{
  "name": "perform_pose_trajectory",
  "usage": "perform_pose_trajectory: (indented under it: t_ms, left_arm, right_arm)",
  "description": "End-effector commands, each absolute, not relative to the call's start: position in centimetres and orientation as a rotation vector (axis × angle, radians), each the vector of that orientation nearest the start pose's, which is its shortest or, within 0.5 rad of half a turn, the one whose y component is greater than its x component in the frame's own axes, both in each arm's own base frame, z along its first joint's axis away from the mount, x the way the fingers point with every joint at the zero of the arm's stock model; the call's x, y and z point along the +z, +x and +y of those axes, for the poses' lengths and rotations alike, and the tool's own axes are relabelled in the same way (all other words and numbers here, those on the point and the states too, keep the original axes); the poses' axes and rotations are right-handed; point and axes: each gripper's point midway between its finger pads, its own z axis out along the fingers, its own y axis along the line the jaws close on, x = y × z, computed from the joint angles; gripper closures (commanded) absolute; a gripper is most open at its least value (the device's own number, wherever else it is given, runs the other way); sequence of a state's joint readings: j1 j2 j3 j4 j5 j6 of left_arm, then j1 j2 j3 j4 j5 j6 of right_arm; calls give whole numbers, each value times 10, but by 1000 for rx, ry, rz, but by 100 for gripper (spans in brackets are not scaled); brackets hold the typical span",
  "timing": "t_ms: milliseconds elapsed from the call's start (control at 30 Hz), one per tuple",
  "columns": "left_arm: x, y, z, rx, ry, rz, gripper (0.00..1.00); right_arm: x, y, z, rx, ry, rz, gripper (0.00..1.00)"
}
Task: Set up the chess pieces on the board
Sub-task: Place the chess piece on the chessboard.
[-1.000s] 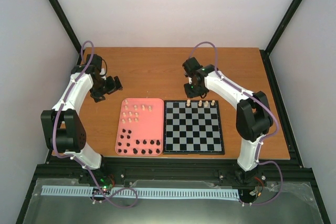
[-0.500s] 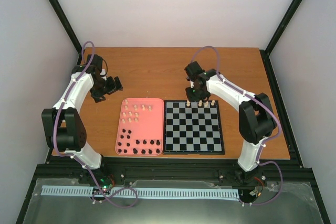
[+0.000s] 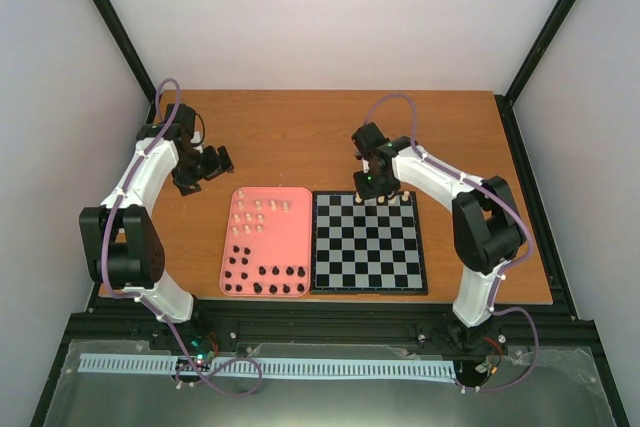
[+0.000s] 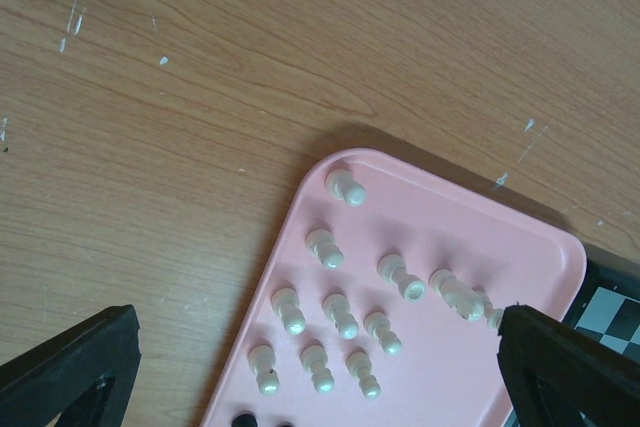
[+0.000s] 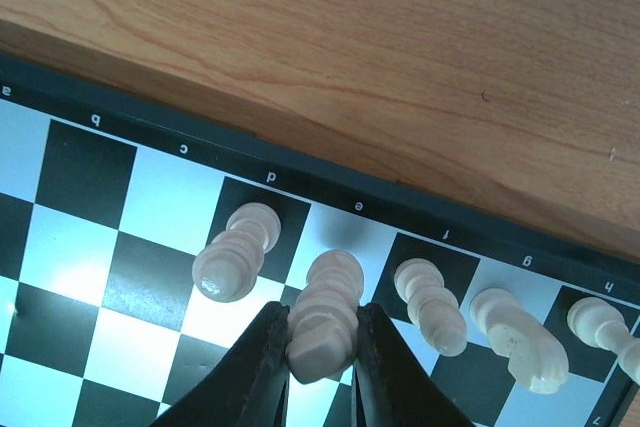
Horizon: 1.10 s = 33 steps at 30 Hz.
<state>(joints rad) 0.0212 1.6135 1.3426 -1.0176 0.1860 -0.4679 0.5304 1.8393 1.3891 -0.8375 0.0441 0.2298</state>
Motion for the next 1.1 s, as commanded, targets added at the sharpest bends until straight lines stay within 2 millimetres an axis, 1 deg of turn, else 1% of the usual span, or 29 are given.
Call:
perform_pose_trajectory:
  t_ms: [0, 367, 600, 800, 967, 1067]
  left_arm:
    - [138, 356, -25, -351, -658, 2802, 0]
    - [137, 356, -24, -346, -658, 2807, 0]
    - [135, 357, -24, -347, -660, 2813, 0]
    - [133, 357, -24, -347, -664, 2816, 0]
    - [133, 357, -25, -350, -660, 2816, 0]
    - [133, 357, -25, -351, -662, 2815, 0]
  right_arm:
    - [68, 353, 195, 74, -397, 2849, 91]
    - [57, 359, 194, 48, -401, 2857, 89]
    - [54, 359, 191, 36, -392, 2865, 86]
    - [58, 357, 190, 37, -395, 2860, 74]
    - [63, 358, 191, 47, -397, 2852, 71]
    - [71, 360, 192, 59, -392, 2837, 71]
